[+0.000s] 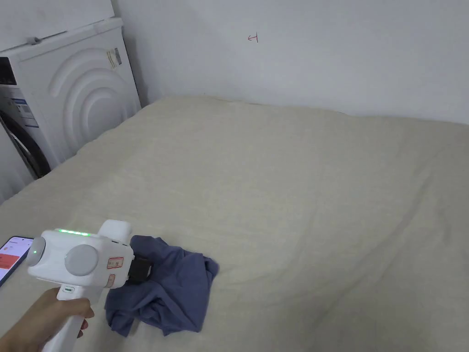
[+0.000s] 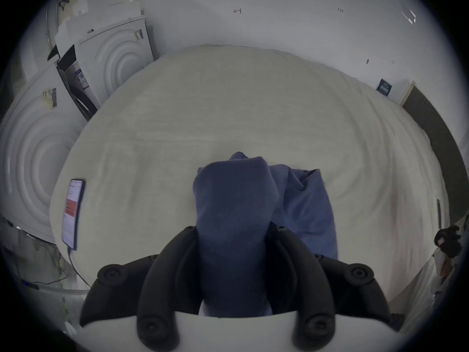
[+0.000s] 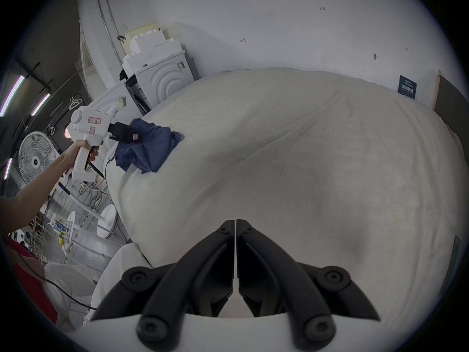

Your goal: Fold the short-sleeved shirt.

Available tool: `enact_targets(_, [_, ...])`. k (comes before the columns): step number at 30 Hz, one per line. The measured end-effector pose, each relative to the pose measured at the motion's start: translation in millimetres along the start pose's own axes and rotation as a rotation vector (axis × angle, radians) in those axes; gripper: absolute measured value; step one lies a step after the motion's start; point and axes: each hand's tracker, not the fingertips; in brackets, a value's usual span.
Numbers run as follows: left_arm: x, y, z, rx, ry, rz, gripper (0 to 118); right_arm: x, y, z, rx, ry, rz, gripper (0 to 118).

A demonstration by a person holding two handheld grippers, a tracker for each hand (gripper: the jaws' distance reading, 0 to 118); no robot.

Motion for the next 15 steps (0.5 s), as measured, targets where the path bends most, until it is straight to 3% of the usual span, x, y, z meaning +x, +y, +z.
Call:
enact_targets(2, [-4, 2, -6, -0.036, 0.060, -0.019, 69, 0, -1, -1, -0.005, -0.005, 0.001, 5])
enact_targets(3, [-8, 2, -10, -0.043, 0.096, -0.036, 69, 1, -1, -2, -0.007, -0.003, 0.001, 5])
enact_targets(4, [-9, 2, -12, -0.045, 0.141, -0.055, 82, 1, -2, -2, -0.010, -0.007, -0.001, 5])
enact_targets(6, [-12, 2, -12, -0.055, 0.234, -0.074, 96, 2, -3, -1, -0.011, -0.006, -0.003, 5])
enact_targets(11, [-18, -4, 24, 0.076, 0.112, 0.122, 95, 4, -5, -1, -0.017, -0.013, -0.012, 5])
enact_targets(13, [-1, -10, 51, 0.198, 0.111, 0.151, 87, 3, -5, 2, -0.009, -0.008, -0.021, 5])
enact_targets(14, [11, -13, 65, 0.269, 0.128, 0.135, 73, 3, -5, 4, -0.002, -0.007, -0.023, 5])
enact_targets(15, [26, -19, 81, 0.338, 0.141, 0.119, 50, 2, -4, 7, 0.005, -0.005, -0.021, 5])
